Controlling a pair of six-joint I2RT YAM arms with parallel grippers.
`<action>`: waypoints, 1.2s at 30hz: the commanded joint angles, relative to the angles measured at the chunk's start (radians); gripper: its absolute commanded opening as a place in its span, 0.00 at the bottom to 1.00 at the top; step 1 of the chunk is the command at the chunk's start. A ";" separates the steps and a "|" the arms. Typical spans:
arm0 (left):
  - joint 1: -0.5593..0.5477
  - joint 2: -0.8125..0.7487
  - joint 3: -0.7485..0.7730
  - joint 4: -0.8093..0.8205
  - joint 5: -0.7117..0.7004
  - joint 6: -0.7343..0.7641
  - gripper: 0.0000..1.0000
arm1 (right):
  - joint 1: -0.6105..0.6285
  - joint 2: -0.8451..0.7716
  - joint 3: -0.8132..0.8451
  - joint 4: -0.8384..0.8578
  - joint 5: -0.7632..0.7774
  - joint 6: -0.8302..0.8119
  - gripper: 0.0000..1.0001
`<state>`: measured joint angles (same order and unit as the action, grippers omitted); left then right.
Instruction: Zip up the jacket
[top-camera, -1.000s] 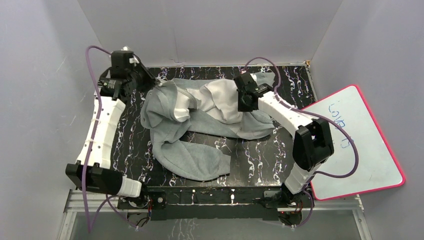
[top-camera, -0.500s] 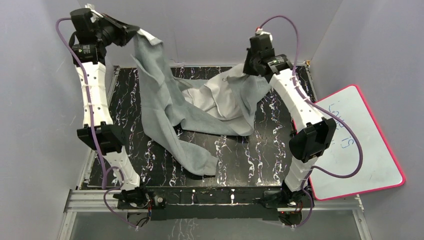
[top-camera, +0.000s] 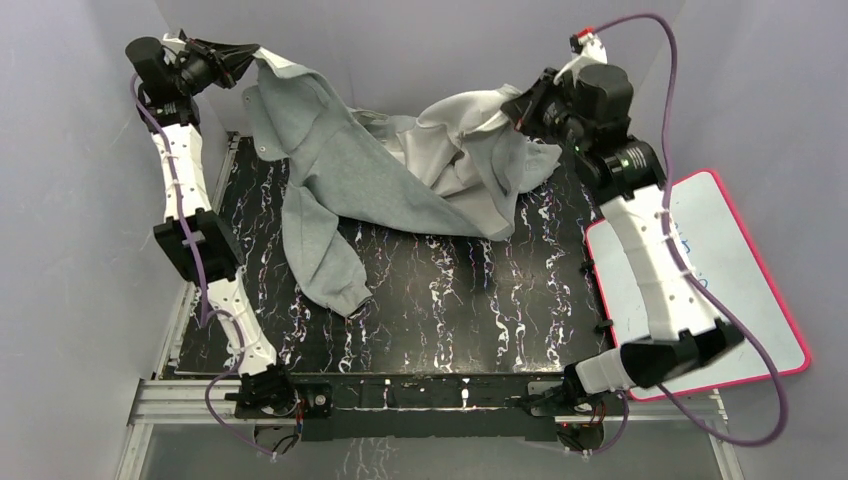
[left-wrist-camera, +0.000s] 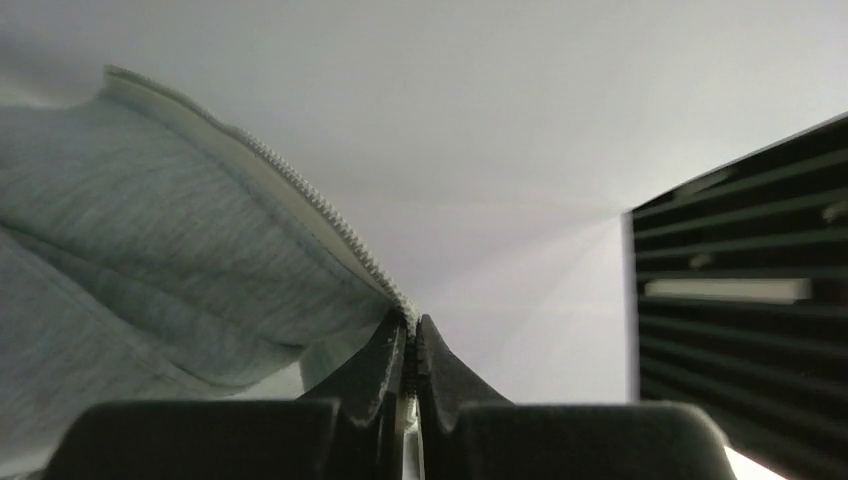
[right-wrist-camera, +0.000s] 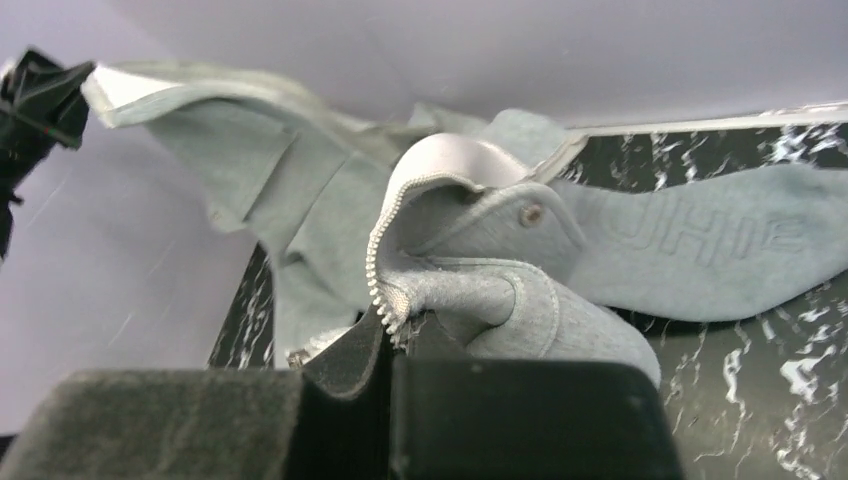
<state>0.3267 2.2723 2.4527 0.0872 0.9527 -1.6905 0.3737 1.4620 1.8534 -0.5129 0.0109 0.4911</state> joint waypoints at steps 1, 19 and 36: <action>-0.112 -0.345 0.069 -0.560 0.151 0.532 0.00 | -0.004 -0.139 -0.194 0.146 -0.189 0.053 0.00; -0.523 -1.384 -1.487 -0.628 -0.179 0.695 0.00 | 0.004 -0.324 -0.703 0.085 -0.394 0.066 0.00; -0.589 -1.374 -1.727 -0.773 -0.402 0.857 0.00 | 0.244 -0.221 -0.939 0.024 -0.390 0.040 0.00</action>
<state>-0.2352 0.8497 0.7403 -0.6369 0.6636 -0.9104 0.5289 1.2011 0.9287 -0.4835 -0.4534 0.5415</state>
